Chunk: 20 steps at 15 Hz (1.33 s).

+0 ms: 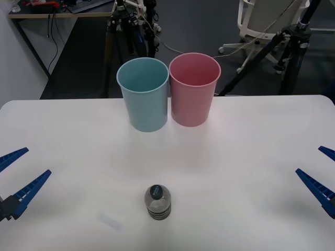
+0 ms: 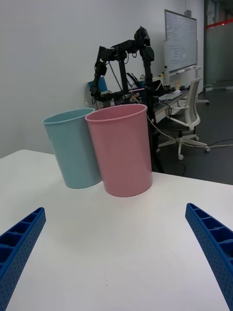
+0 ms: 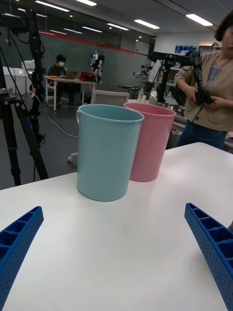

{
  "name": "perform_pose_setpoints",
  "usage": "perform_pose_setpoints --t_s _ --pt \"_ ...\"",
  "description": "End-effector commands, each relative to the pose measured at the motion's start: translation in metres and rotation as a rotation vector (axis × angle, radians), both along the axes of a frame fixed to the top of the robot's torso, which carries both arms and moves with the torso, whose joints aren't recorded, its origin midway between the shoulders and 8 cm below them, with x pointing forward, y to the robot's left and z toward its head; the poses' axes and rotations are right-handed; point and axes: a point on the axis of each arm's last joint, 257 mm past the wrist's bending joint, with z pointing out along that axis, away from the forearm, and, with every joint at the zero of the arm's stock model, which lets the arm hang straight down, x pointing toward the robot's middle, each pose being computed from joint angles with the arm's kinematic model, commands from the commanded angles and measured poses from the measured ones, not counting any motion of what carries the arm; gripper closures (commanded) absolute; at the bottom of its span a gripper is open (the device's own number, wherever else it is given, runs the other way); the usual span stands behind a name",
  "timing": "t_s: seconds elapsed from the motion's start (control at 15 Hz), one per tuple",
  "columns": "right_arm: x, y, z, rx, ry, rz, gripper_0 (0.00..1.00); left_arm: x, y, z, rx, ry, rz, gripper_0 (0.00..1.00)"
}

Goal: Grasp the object on the table and drop it into the matching bin: aluminum can to the light blue bin, PET bottle to the pink bin.

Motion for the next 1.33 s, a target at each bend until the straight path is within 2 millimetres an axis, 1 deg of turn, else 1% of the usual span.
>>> perform_pose_setpoints --t_s 0.07,0.13,0.4,0.47,0.67,0.93,1.13,1.33 --pt "-0.001 0.009 -0.001 -0.001 -0.001 0.024 0.00 0.000 0.000 0.000 0.000 0.000 0.000 0.00" --pt "-0.002 0.015 0.003 -0.013 -0.013 0.051 0.00 0.000 0.000 0.000 0.000 0.000 0.000 0.00" --pt "-0.013 0.023 -0.005 -0.022 0.005 0.068 0.00 0.000 0.000 0.000 0.000 0.000 0.000 0.00" --pt "-0.019 0.028 -0.012 -0.028 0.020 0.082 0.00 0.000 0.000 0.000 0.000 0.000 0.000 0.00" --pt "-0.025 0.040 -0.025 -0.141 -0.057 0.094 0.00 0.000 0.000 0.000 0.000 0.000 0.000 0.00" --pt "-0.029 0.067 -0.041 -0.206 -0.114 0.141 0.00 0.000 0.000 0.000 0.000 0.000 0.000 0.00" --pt "-0.038 0.089 -0.064 -0.189 -0.073 0.202 0.00 0.000 0.000 0.000 0.000 0.000 0.000 0.00" --pt "-0.044 0.109 -0.072 -0.190 -0.072 0.253 0.00 0.000 0.000 0.000 0.000 0.000 0.000 0.00"
